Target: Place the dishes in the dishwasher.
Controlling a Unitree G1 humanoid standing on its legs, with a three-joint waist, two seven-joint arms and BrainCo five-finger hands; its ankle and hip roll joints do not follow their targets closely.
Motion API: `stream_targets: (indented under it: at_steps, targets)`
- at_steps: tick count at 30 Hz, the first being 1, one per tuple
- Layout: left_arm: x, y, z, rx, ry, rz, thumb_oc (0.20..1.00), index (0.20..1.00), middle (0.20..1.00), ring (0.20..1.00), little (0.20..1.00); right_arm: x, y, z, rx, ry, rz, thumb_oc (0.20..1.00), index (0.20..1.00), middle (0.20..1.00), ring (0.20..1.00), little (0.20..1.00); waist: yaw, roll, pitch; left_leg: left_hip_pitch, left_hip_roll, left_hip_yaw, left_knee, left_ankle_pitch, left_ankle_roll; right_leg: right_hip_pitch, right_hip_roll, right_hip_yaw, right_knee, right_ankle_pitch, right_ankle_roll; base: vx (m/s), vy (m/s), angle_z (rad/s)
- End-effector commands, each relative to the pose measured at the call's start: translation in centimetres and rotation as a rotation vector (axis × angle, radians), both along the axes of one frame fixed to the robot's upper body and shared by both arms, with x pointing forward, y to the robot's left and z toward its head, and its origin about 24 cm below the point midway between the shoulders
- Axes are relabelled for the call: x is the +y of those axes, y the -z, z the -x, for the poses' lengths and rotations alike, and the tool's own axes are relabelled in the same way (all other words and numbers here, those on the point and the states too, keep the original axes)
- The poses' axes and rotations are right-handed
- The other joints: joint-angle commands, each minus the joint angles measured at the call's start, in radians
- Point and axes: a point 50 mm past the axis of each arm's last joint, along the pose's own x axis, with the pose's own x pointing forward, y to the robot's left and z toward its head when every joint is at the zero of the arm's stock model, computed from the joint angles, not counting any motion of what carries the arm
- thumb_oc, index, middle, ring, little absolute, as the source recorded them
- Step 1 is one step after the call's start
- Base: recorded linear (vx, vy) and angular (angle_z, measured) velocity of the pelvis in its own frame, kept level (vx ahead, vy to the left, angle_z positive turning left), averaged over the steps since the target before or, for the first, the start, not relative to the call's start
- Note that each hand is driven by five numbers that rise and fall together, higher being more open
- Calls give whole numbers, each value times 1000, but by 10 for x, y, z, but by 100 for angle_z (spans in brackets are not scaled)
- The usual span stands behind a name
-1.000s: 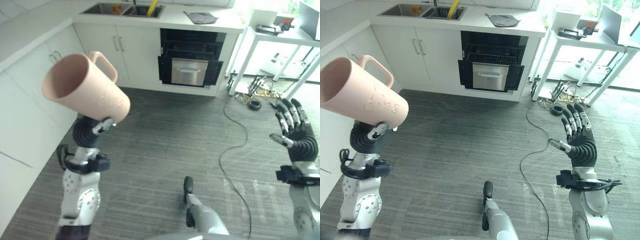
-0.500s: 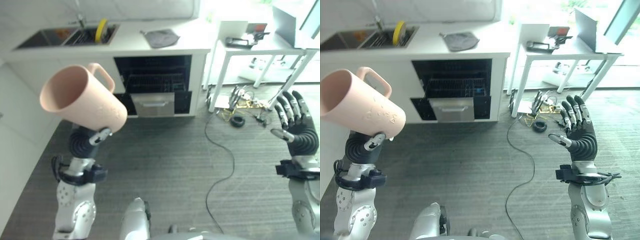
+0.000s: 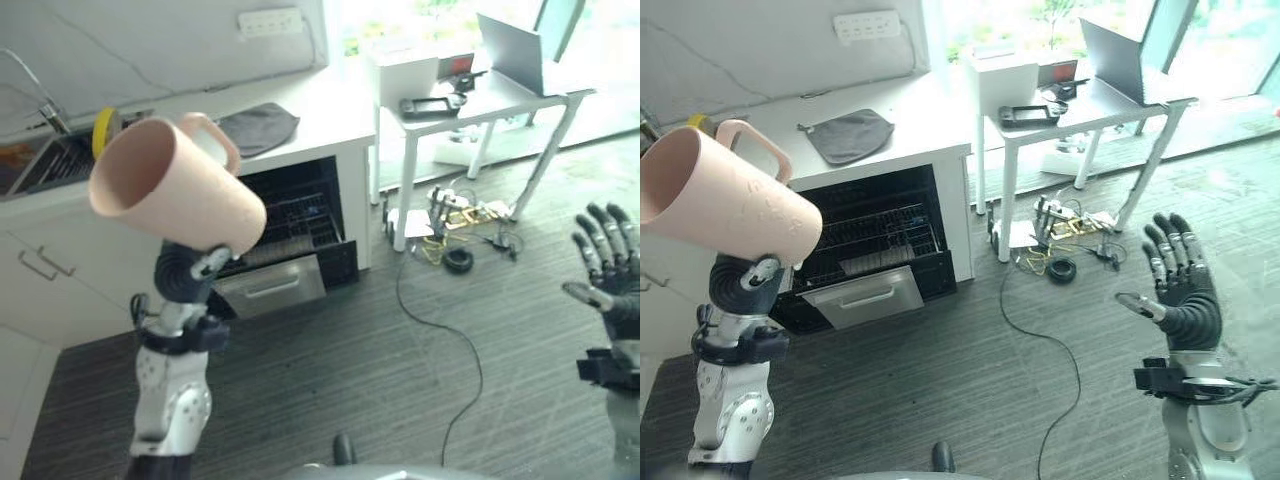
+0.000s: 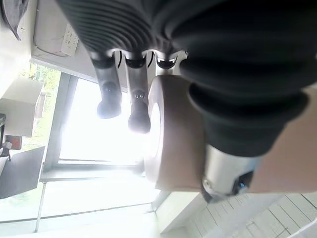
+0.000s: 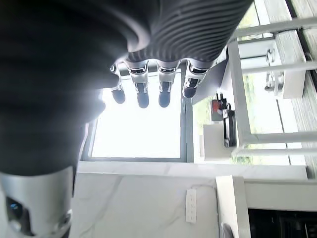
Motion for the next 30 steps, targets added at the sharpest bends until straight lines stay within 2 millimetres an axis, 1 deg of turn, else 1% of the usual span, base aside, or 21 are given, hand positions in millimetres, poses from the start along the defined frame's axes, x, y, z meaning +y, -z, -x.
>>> stream_targets:
  at_steps: [1, 3, 6, 8, 9, 10, 12, 13, 14, 15, 16, 17, 21, 22, 23, 24, 25, 26, 27, 29, 30]
  targets:
    - [17, -21, 17, -86, -48, -58, 200, 200, 200, 200, 200, -2, -24, -8, -152, 36, 33, 1000, 1000, 1000, 1000, 1000, 76, -49, -21, -25, 160, 103, -2, -102, -163, -35, -55, 9, -285, 189, 36, 298, 276, 69]
    - [17, -21, 18, -85, -45, -64, 200, 200, 200, 200, 200, -2, -23, -8, -146, 42, 34, 1000, 1000, 1000, 1000, 1000, 83, -56, -24, -20, 142, 96, -2, -111, -146, -53, -64, 8, -239, 214, 39, 192, 209, 38]
    - [15, -19, 20, -79, -36, -69, 200, 200, 200, 200, 200, 0, -21, -7, -137, 49, 30, 1000, 1000, 1000, 1000, 1000, 89, -62, -25, -9, 110, 76, -2, -121, -118, -105, -70, 23, -99, 264, 44, 150, 200, 38]
    - [14, -19, 22, -81, -35, -75, 200, 200, 200, 200, 200, 3, -19, -8, -128, 39, 26, 1000, 1000, 1000, 1000, 1000, 92, -58, -21, 3, 95, 62, -2, -132, -101, -153, -70, 22, 59, 312, 47, 126, 221, 33]
    - [12, -19, 23, -89, -38, -80, 200, 200, 200, 200, 200, 7, -17, -8, -122, 22, 28, 1000, 1000, 1000, 1000, 1000, 95, -40, -8, 19, 97, 50, -2, -142, -93, -223, -70, 7, 221, 331, 35, 93, 191, 13]
    - [12, -19, 24, -92, -44, -83, 200, 200, 200, 200, 200, 9, -16, -9, -117, 12, 31, 1000, 1000, 1000, 1000, 1000, 96, -37, -5, 24, 98, 50, -2, -146, -92, -249, -75, 4, 253, 324, 28, 138, 154, -7]
    - [12, -22, 23, -93, -69, -78, 200, 200, 200, 200, 200, 12, -15, -13, -108, -12, 44, 1000, 1000, 1000, 1000, 1000, 91, -33, 11, 37, 107, 47, -2, -148, -103, -303, -50, -19, 196, 275, 5, 186, -61, -10]
    - [13, -24, 19, -86, -61, -74, 200, 200, 200, 200, 200, 8, -17, -14, -112, -9, 38, 1000, 1000, 1000, 1000, 1000, 74, -46, 14, 48, 103, 19, -2, -150, -117, -280, 7, 1, -39, 235, 2, 249, -209, 4]
    - [13, -23, 17, -83, -49, -74, 200, 200, 200, 200, 200, 4, -18, -13, -115, 2, 39, 1000, 1000, 1000, 1000, 1000, 66, -50, 14, 51, 99, 7, -2, -153, -119, -267, 23, 14, -135, 228, -2, 298, -266, 9]
    - [14, -23, 16, -77, -37, -73, 200, 200, 200, 200, 200, 0, -19, -12, -125, 7, 40, 1000, 1000, 1000, 1000, 1000, 56, -56, 14, 60, 95, -2, -2, -165, -121, -256, 35, 28, -251, 247, -1, 216, -207, 44]
    - [13, -22, 16, -71, -31, -71, 200, 200, 200, 200, 200, -1, -20, -12, -133, 5, 41, 1000, 1000, 1000, 1000, 1000, 54, -58, 16, 69, 93, -2, -2, -174, -123, -247, 40, 23, -304, 269, 3, 204, -266, 60]
    - [13, -20, 16, -69, -44, -70, 200, 200, 200, 200, 200, 2, -21, -14, -143, -20, 46, 1000, 1000, 1000, 1000, 1000, 43, -56, 29, 87, 98, 8, -2, -180, -121, -268, 37, 42, -279, 303, 8, 130, -214, 71]
    - [12, -16, 17, -45, -36, -31, 200, 200, 200, 200, 200, 6, -25, -19, -137, -14, 45, 1000, 1000, 1000, 1000, 1000, 52, -54, 24, 106, 101, 34, 25, -189, -136, -192, 43, 34, -355, 291, -10, 150, -296, 45]
    - [10, -15, 21, -42, -14, -46, 200, 200, 200, 200, 200, 6, -26, -21, -132, -5, 47, 1000, 1000, 1000, 1000, 1000, 58, -64, 29, 53, 103, 81, 203, -209, -157, -155, 30, 14, -373, 286, -27, 139, -302, 70]
    - [8, -15, 21, -44, -8, -51, 200, 200, 200, 200, 200, 6, -26, -21, -132, 6, 54, 1000, 1000, 1000, 1000, 1000, 59, -65, 36, 20, 111, 96, 287, -192, -173, -146, 28, 6, -378, 285, -36, 72, -256, 54]
    - [6, -16, 20, -45, 2, -50, 200, 200, 200, 200, 200, 4, -27, -22, -132, 21, 58, 1000, 1000, 1000, 1000, 1000, 61, -66, 46, -23, 134, 123, 375, -153, -199, -133, 22, -18, -383, 285, -48, -7, -132, 29]
    - [4, -17, 19, -46, 12, -40, 200, 200, 200, 200, 200, 5, -28, -23, -139, 27, 59, 1000, 1000, 1000, 1000, 1000, 62, -69, 55, -67, 163, 146, 439, -144, -213, -120, 16, -36, -392, 286, -57, 8, -93, 30]
    - [3, -18, 18, -48, 18, -32, 200, 200, 200, 200, 200, 5, -29, -25, -149, 28, 61, 1000, 1000, 1000, 1000, 1000, 57, -68, 58, -81, 198, 176, 449, -146, -219, -112, 10, -49, -399, 286, -60, 58, 2, 33]
    - [4, -19, 17, -60, 20, -25, 200, 200, 200, 200, 200, 5, -30, -25, -162, 23, 67, 1000, 1000, 1000, 1000, 1000, 46, -62, 57, -65, 245, 212, 386, -145, -225, -109, 2, -59, -413, 286, -52, 85, 82, 38]
    - [6, -19, 19, -74, 18, -20, 200, 200, 200, 200, 200, 3, -32, -24, -166, 22, 75, 1000, 1000, 1000, 1000, 1000, 37, -51, 52, -36, 276, 236, 262, -139, -226, -113, -3, -57, -418, 281, -41, 116, 164, 38]
    - [10, -19, 20, -75, 14, -11, 200, 200, 200, 200, 200, 1, -31, -23, -160, 25, 83, 1000, 1000, 1000, 1000, 1000, 32, -39, 46, -3, 285, 234, 154, -132, -231, -110, -4, -50, -418, 269, -33, 190, 236, 26]
